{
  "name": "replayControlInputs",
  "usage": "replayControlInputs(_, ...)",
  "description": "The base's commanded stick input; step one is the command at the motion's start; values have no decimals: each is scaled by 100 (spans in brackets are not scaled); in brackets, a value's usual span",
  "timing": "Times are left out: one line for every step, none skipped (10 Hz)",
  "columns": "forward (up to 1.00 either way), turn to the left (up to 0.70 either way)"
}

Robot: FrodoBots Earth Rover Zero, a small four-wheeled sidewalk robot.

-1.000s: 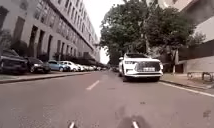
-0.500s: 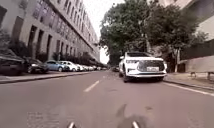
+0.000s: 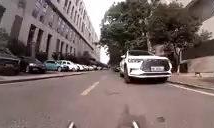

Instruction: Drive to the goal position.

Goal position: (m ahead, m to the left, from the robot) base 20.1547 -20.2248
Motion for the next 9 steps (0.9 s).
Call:
replayControlInputs(70,0)
replayControlInputs(70,0)
replayControlInputs(70,0)
replayControlInputs(70,0)
replayControlInputs(70,0)
replayControlInputs(70,0)
replayControlInputs(70,0)
replayControlInputs(70,0)
replayControlInputs(70,0)
